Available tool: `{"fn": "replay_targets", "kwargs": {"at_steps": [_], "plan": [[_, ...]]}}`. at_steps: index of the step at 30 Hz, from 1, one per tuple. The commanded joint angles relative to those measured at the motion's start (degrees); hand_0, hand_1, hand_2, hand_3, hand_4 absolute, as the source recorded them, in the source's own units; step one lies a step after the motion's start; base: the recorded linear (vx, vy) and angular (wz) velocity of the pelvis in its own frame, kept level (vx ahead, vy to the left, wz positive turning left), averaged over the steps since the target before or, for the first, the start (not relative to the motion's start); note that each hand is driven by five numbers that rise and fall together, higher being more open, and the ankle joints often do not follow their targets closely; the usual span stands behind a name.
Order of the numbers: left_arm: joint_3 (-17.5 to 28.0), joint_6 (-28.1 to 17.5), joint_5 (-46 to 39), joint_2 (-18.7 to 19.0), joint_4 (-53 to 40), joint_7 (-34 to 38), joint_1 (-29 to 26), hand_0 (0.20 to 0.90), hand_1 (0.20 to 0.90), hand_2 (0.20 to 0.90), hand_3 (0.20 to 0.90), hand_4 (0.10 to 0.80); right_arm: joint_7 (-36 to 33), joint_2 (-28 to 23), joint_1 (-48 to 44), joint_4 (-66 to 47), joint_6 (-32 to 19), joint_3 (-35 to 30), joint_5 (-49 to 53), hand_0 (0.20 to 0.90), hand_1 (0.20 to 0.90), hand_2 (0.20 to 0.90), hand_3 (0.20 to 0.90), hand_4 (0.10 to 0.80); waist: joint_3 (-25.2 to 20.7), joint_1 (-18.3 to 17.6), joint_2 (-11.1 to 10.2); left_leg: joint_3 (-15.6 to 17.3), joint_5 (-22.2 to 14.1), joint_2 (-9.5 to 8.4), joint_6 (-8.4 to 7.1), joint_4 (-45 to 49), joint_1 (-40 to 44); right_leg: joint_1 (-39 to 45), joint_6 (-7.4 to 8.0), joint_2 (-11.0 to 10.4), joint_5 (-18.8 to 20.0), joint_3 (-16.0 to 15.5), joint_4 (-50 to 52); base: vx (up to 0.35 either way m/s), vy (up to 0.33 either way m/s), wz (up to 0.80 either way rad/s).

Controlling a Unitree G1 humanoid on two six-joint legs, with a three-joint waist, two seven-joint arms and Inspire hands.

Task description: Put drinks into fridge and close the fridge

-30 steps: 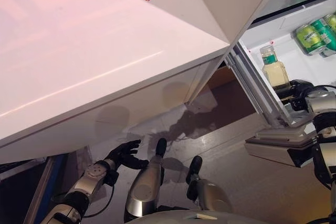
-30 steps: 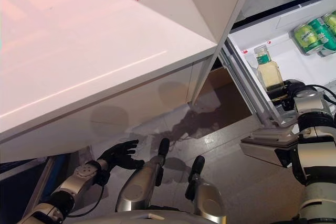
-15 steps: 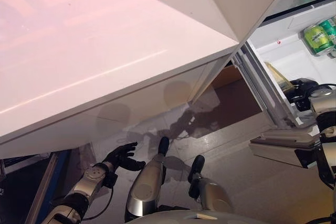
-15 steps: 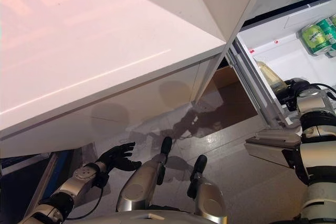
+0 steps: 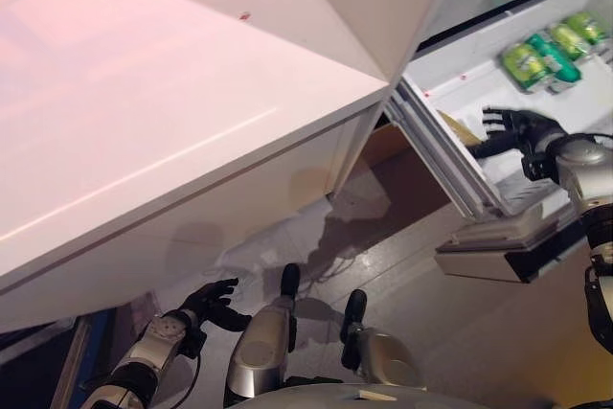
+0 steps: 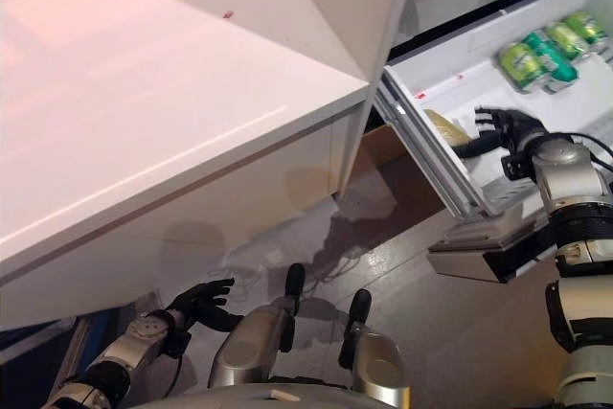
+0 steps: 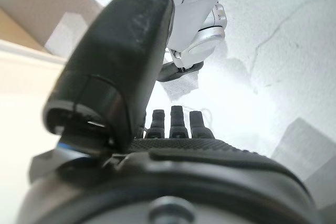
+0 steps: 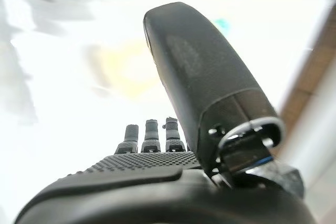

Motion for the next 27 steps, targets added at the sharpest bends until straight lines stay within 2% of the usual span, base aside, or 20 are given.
{"fn": "replay_targets", "kwargs": {"at_steps": [1, 5, 9, 14, 18, 23, 27], "plan": [[-1.1, -0.3, 2.7, -1.6, 4.2, 0.1, 4.4, 0.9, 0.9, 0.9, 0.9, 0.8, -8.3, -8.4, 1.3, -6.0, -8.8, -3.4, 5.8, 0.9, 0.9, 0.9, 0.9, 0.8, -13.6, -2.2, -1.9, 4.1, -11.6, -0.07, 0.52, 3.6, 2.5, -3.0, 0.96, 1.7, -4.9, 1.1, 6.9, 0.009, 0.071, -0.34], [-1.4, -1.0, 3.4, -2.8, 6.9, 0.7, 4.0, 0.9, 0.9, 0.9, 0.9, 0.8, -12.7, -8.8, 4.5, -8.9, -11.1, -8.6, 10.2, 0.9, 0.9, 0.9, 0.9, 0.8, -16.2, -3.9, -1.5, 5.3, -11.6, 0.03, 0.47, 1.5, 4.6, -2.4, 1.55, 1.9, -4.9, 2.3, 6.5, 0.019, 0.054, -0.29], [-1.8, -1.6, 3.0, -3.9, 10.0, 1.4, 3.7, 0.9, 0.9, 0.9, 0.9, 0.8, -21.7, -7.4, 9.4, -10.3, -15.3, -16.0, 18.4, 0.9, 0.9, 0.9, 0.9, 0.8, -18.6, -5.7, -1.0, 6.6, -12.2, -0.2, 0.49, 0.5, 6.3, -1.4, 1.9, 2.1, -4.9, 3.7, 5.2, 0.019, 0.04, -0.21], [-2.8, -1.8, 2.7, -5.4, 14.4, 2.3, 3.4, 0.9, 0.9, 0.9, 0.9, 0.8, -35.1, -2.2, 14.8, -8.3, -23.8, -23.7, 31.4, 0.9, 0.9, 0.9, 0.9, 0.8, -19.9, -6.7, -0.2, 7.0, -12.9, -0.49, 0.7, 0.2, 7.5, -0.5, 1.92, 2.2, -5.3, 4.4, 4.8, 0.026, 0.013, -0.17], [-3.1, -1.5, 3.0, -6.2, 16.1, 2.2, 3.8, 0.9, 0.9, 0.9, 0.9, 0.8, -40.4, 3.2, 18.6, -6.4, -29.1, -27.4, 36.5, 0.9, 0.9, 0.9, 0.9, 0.8, -20.3, -6.6, 0.4, 6.7, -13.1, -0.69, 0.99, 0.2, 8.0, 0.2, 1.68, 2.1, -5.6, 4.4, 4.5, 0.049, -0.01, -0.09], [-2.9, -2.2, 3.8, -6.8, 17.4, 2.0, 4.9, 0.9, 0.9, 0.9, 0.9, 0.8, -42.0, 8.8, 23.4, -4.5, -32.8, -29.6, 43.8, 0.9, 0.9, 0.9, 0.9, 0.8, -20.3, -6.4, 0.9, 6.3, -13.4, -0.71, 1.33, 0.8, 7.9, 0.1, 1.33, 1.8, -6.3, 4.2, 5.4, 0.067, -0.044, -0.05], [-2.5, -2.7, 3.5, -6.5, 17.2, 1.9, 5.5, 0.9, 0.9, 0.9, 0.9, 0.8, -41.3, 11.9, 25.7, -3.4, -33.9, -28.9, 43.3, 0.9, 0.9, 0.9, 0.9, 0.8, -19.2, -6.2, 1.0, 6.0, -14.7, -0.96, 1.98, 4.3, 6.6, -0.9, 0.61, 1.4, -7.6, 4.1, 8.5, 0.073, -0.074, 0.03]]}}
